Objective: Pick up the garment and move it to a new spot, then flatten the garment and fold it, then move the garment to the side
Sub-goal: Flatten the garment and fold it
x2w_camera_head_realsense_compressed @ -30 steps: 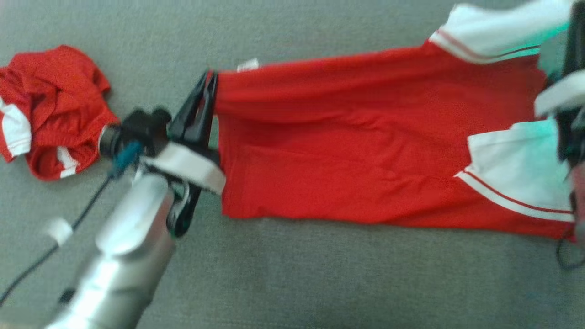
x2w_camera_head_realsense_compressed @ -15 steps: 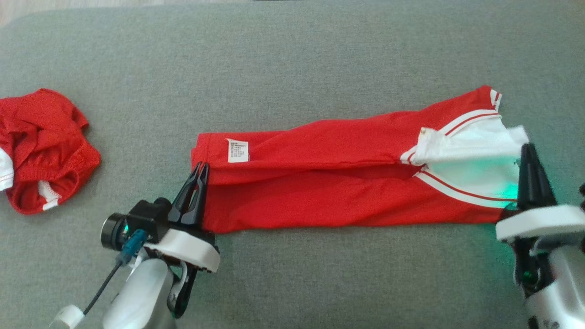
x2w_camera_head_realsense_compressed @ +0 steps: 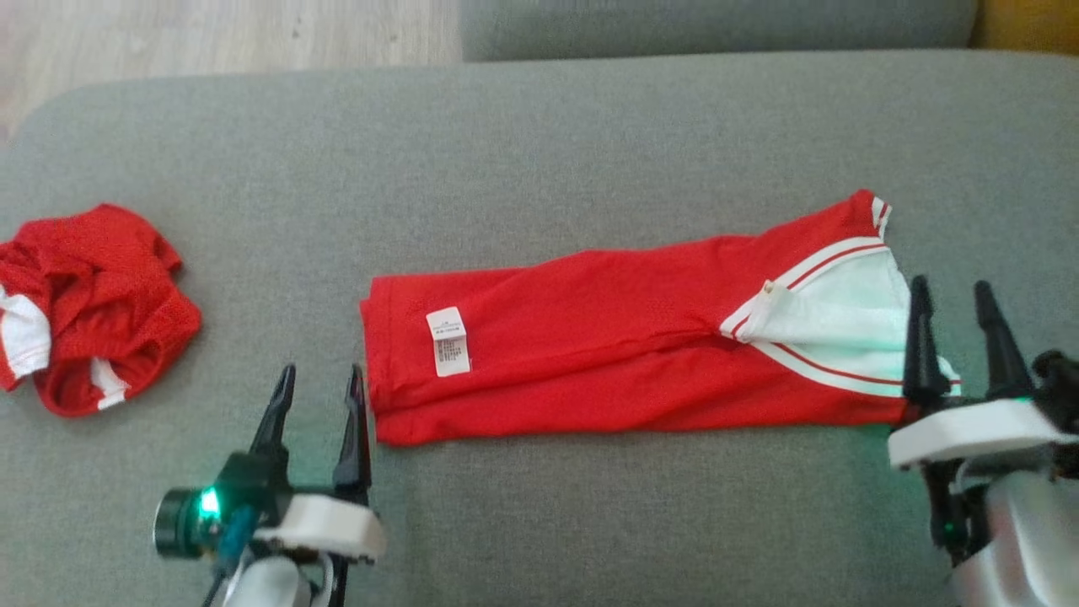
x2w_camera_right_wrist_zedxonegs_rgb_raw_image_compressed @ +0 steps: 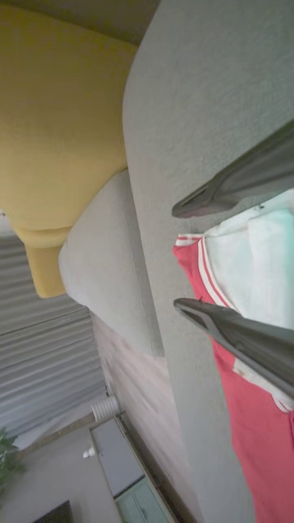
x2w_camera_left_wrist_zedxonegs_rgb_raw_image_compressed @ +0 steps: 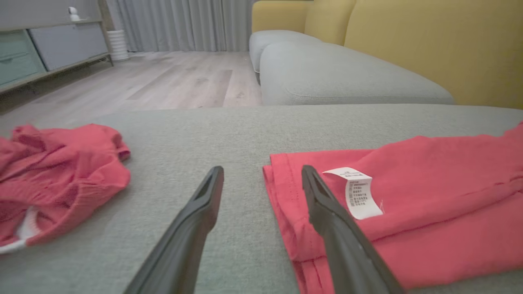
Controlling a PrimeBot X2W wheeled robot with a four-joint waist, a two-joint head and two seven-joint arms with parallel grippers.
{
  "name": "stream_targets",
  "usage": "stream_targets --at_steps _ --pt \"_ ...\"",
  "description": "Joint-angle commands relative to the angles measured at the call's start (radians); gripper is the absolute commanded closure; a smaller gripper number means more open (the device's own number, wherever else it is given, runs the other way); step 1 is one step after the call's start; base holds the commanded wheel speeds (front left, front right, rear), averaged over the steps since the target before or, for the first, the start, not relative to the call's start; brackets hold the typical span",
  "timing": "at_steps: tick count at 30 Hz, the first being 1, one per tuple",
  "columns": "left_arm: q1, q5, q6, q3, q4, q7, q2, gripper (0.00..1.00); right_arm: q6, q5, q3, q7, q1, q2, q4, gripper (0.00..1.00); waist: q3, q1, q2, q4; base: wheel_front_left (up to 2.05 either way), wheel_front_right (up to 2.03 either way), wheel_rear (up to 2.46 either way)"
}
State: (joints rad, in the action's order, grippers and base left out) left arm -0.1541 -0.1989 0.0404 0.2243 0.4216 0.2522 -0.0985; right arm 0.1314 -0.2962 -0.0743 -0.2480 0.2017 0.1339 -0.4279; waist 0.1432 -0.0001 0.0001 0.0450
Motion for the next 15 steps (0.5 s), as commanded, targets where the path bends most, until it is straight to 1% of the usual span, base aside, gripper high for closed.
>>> stream_targets --at_steps 1,4,10,15 --pt "0.022 0.023 0.009 -0.050 -0.054 0.009 0.002 0.00 -0.001 0.061 0.022 -0.014 -0.033 -0.012 0.044 0.00 -0.030 0.0001 -0.0001 0.003 0.00 0.00 0.00" --pt "0.073 0.039 0.004 -0.064 -0.073 0.009 0.015 0.00 -0.001 0.120 0.030 -0.014 -0.063 -0.030 0.041 0.00 -0.058 0.0001 -0.0001 0.007 0.00 0.00 0.00" --pt "0.129 0.062 -0.013 -0.081 -0.083 0.009 0.027 0.00 -0.001 0.159 0.037 -0.014 -0.109 -0.051 0.009 0.00 -0.104 0.0001 -0.0001 0.010 0.00 0.00 0.00" --pt "0.164 0.074 -0.033 -0.091 -0.086 0.010 0.035 0.00 -0.001 0.171 0.068 -0.014 -0.130 -0.057 -0.032 0.00 -0.133 0.0001 -0.0001 0.005 0.00 0.00 0.00"
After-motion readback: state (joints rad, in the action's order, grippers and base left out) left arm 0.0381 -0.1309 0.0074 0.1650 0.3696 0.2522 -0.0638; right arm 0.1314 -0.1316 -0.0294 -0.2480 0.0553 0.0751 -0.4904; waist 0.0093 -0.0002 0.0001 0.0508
